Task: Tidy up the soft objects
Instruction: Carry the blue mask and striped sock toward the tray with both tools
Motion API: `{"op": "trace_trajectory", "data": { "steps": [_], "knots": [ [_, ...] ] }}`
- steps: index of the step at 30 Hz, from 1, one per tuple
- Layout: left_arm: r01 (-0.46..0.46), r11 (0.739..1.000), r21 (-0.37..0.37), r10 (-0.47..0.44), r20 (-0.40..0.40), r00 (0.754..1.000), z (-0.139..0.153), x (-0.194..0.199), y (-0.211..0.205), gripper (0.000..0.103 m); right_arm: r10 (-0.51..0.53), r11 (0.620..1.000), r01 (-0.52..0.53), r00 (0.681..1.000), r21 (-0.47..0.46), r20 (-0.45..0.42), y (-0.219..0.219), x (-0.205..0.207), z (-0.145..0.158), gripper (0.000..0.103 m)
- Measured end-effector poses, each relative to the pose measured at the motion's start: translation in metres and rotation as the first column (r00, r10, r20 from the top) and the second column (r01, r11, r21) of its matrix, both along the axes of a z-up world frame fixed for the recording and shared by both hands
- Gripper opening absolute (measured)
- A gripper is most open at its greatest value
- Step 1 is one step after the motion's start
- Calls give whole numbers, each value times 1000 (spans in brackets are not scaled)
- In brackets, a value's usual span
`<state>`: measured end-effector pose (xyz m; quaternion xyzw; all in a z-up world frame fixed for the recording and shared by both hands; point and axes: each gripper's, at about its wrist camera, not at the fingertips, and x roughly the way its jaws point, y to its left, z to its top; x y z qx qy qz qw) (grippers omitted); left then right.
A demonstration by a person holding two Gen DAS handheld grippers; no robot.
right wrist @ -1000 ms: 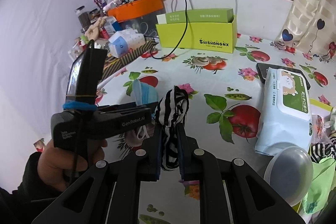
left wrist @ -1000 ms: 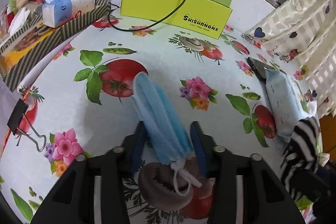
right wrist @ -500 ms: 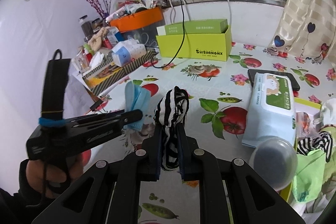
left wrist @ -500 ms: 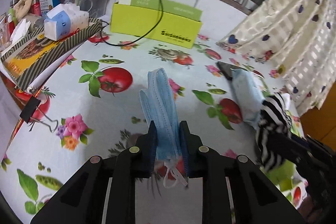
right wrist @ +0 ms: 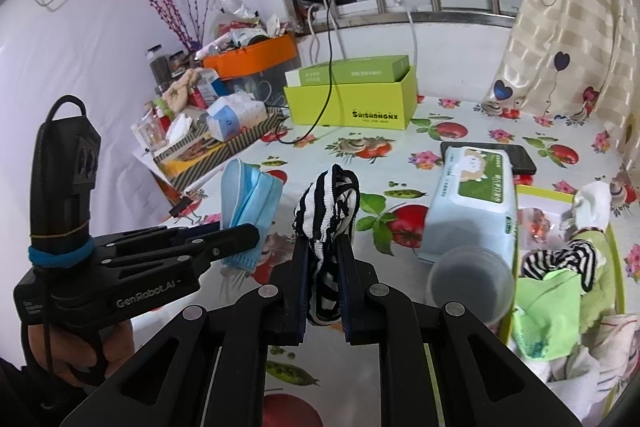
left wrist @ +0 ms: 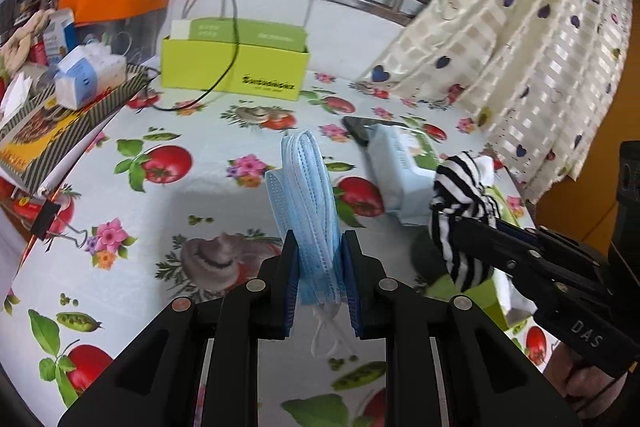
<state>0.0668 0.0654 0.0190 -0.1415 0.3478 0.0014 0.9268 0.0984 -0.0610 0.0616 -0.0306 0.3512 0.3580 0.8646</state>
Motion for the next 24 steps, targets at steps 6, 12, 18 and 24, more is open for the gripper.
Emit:
{"op": "trace_trajectory", "data": {
  "steps": [6, 12, 18, 24],
  "knots": [
    [46, 999, 17, -46, 9, 999, 7, 1, -19, 22, -21, 1000, 21, 1000, 4, 11, -16, -1, 4, 12],
    [95, 995, 29, -95, 22, 995, 14, 5, -40, 22, -46, 999, 46, 999, 8, 22, -33, 1, 9, 12],
    [137, 990, 37, -139, 32, 990, 21, 9, -59, 22, -78, 997, 78, 996, 12, 30, -52, 2, 12, 12],
    [182, 982, 50, -184, 47, 982, 29, 13, -77, 22, -121, 992, 121, 992, 20, 44, -75, 4, 18, 12]
  ]
}}
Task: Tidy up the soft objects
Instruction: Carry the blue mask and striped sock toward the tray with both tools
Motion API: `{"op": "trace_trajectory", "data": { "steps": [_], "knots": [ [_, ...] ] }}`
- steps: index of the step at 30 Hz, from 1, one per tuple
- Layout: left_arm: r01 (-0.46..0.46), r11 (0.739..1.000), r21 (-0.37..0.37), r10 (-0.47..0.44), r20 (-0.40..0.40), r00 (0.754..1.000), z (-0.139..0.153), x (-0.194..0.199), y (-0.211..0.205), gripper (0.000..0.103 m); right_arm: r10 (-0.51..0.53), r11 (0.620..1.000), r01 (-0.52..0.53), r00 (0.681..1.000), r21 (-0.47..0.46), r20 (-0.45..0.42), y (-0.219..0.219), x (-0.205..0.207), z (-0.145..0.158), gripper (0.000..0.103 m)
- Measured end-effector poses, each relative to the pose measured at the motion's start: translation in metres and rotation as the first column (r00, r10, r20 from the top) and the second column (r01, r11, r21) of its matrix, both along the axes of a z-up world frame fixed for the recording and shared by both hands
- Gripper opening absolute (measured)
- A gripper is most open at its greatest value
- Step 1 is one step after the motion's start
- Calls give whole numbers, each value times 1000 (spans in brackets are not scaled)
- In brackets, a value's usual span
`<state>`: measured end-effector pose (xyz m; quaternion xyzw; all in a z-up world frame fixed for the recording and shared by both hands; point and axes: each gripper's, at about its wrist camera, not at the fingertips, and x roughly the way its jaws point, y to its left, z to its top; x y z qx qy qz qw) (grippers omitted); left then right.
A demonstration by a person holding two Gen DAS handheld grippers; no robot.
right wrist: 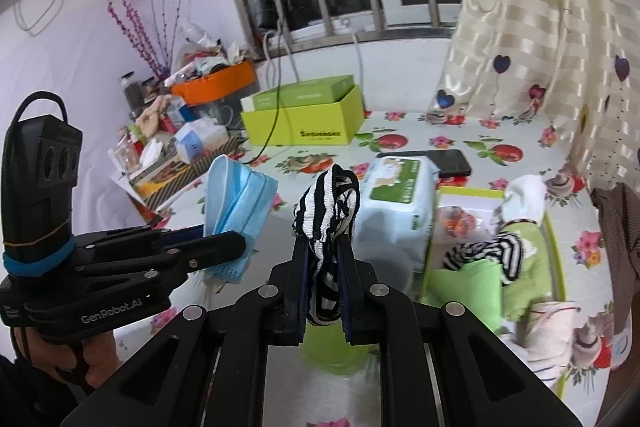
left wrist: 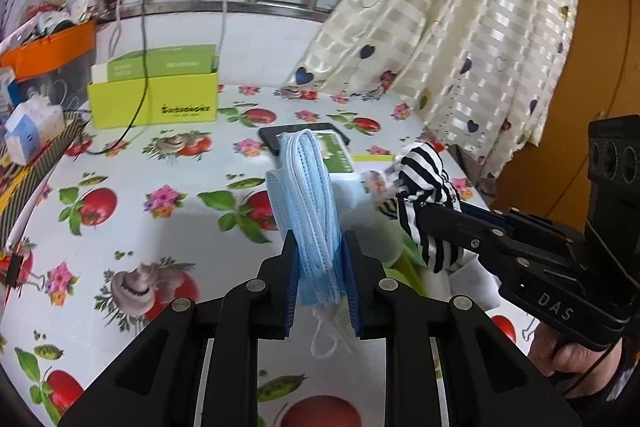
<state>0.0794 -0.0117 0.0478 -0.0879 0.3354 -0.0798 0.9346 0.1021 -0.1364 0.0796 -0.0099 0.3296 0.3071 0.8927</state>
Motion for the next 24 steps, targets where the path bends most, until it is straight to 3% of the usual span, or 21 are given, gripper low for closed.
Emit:
{"op": "trace_trajectory", "data": {
  "steps": [24],
  "knots": [
    [142, 990, 17, -143, 22, 990, 13, 29, -66, 22, -185, 983, 185, 983, 9, 8, -95, 22, 2, 12]
  ]
}}
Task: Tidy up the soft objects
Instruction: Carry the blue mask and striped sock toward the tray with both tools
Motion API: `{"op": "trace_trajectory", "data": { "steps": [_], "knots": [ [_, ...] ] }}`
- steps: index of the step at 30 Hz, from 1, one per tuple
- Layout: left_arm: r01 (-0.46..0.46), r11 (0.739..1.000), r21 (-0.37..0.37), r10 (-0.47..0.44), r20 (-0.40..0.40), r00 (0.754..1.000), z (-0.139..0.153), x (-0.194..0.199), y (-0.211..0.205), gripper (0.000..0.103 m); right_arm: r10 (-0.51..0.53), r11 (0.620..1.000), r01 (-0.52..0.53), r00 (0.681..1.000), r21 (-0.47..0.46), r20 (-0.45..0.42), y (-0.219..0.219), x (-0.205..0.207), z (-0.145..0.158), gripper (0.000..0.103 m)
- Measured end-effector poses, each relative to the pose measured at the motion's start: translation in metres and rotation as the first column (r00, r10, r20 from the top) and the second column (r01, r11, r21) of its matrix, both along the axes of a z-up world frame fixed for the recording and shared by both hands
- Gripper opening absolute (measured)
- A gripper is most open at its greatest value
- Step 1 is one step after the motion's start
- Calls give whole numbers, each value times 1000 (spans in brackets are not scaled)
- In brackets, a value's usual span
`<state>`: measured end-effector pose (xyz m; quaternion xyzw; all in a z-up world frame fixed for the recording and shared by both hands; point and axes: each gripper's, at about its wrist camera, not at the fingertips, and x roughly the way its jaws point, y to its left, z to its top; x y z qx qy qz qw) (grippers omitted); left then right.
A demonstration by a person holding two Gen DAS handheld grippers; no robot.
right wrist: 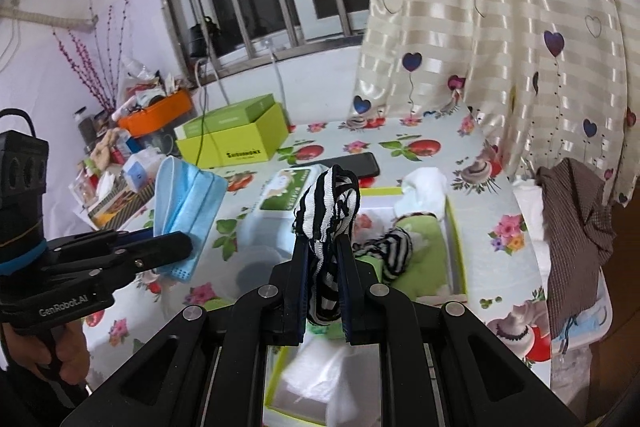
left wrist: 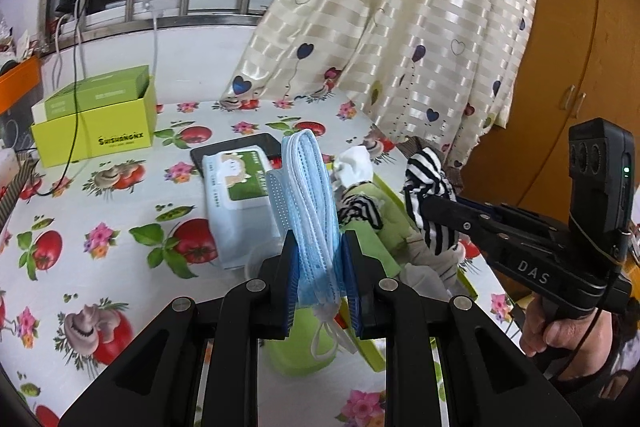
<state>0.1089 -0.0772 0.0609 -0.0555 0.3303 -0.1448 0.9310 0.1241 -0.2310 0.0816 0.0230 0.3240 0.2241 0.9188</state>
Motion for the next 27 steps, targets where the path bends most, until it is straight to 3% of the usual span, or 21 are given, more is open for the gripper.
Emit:
{"op": "trace_trajectory", "data": {
  "steps": [23, 26, 27],
  "knots": [
    [49, 998, 37, -47, -48, 998, -14, 34, -34, 22, -50, 997, 39, 983, -65, -178, -25, 44, -68, 14],
    [55, 998, 41, -53, -55, 997, -16, 37, -38, 22, -50, 997, 39, 983, -62, -176, -27, 43, -67, 21],
    [57, 997, 43, -55, -57, 997, -17, 38, -40, 22, -51, 997, 41, 985, -64, -167, -27, 41, -64, 28]
  ]
}}
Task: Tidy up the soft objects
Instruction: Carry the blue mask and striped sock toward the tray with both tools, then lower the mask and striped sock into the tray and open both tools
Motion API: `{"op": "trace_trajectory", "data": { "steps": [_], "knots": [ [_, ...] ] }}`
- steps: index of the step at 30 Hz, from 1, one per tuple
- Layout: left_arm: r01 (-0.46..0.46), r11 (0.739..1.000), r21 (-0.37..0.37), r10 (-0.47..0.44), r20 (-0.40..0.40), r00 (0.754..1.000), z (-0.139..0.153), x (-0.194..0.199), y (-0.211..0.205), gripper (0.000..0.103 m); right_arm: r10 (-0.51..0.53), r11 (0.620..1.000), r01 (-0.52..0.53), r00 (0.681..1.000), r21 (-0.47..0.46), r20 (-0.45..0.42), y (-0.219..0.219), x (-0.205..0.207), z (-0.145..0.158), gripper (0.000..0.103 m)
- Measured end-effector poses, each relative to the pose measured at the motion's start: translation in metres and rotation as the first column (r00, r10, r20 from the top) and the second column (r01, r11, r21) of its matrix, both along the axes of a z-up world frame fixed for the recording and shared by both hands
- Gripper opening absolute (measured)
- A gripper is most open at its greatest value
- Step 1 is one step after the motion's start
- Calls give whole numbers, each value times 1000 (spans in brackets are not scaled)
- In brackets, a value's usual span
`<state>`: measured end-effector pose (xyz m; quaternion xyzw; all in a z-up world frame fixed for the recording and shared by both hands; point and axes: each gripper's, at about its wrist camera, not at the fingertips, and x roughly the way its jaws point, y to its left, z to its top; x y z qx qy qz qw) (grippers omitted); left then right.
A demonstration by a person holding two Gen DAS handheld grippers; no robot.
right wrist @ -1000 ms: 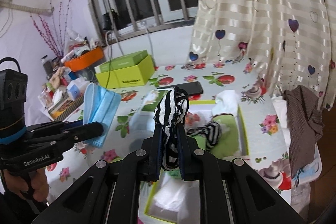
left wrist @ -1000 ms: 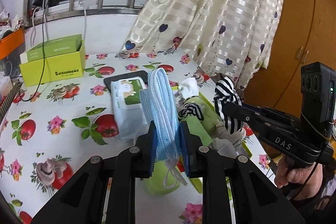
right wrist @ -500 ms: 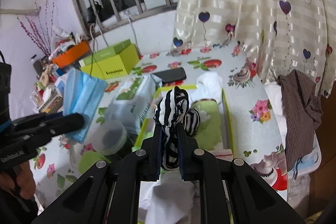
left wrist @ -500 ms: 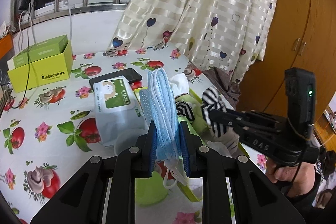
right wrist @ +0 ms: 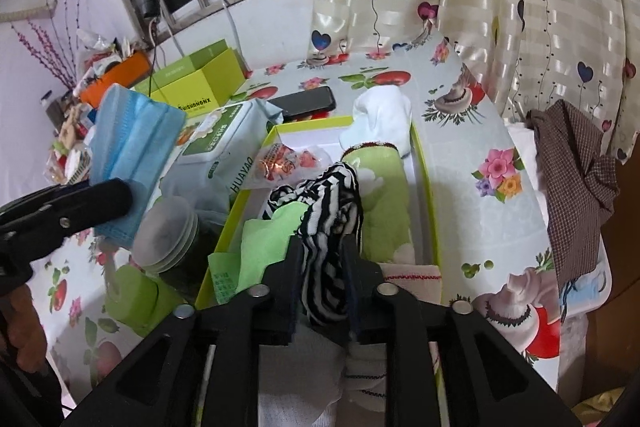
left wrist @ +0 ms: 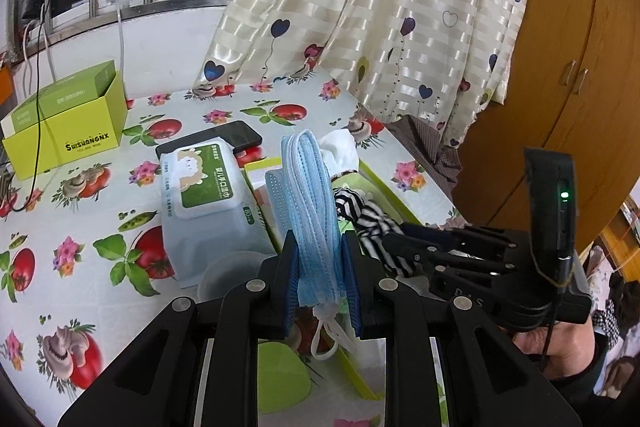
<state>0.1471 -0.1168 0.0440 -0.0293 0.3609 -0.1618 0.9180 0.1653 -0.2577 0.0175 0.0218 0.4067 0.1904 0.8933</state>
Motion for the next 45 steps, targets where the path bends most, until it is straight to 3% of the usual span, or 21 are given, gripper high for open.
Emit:
{"op": "trace_trajectory", "data": {
  "steps": [3, 12, 28, 35, 37, 45],
  "knots": [
    [4, 1000, 4, -4, 0, 1000, 0, 2, -4, 22, -3, 1000, 3, 1000, -2, 24, 0, -4, 7, 37],
    [8, 1000, 23, -8, -7, 1000, -3, 22, -12, 22, -14, 1000, 13, 998, 6, 68, -9, -12, 21, 38],
    [20, 997, 70, -11, -118, 993, -40, 80, -26, 22, -24, 999, 21, 998, 38, 62, -21, -3, 14, 38],
    [39, 998, 39, -34, -119, 992, -41, 84, -30, 33, -17, 999, 14, 997, 38, 69, -20, -5, 15, 38],
    [45, 998, 34, -42, -91, 995, -36, 81, -31, 41, -17, 999, 14, 997, 38, 72, -19, -6, 16, 38],
    [48, 999, 13, -47, -75, 996, -28, 73, -27, 42, -21, 999, 18, 997, 33, 77, -20, -7, 19, 38]
  ]
}}
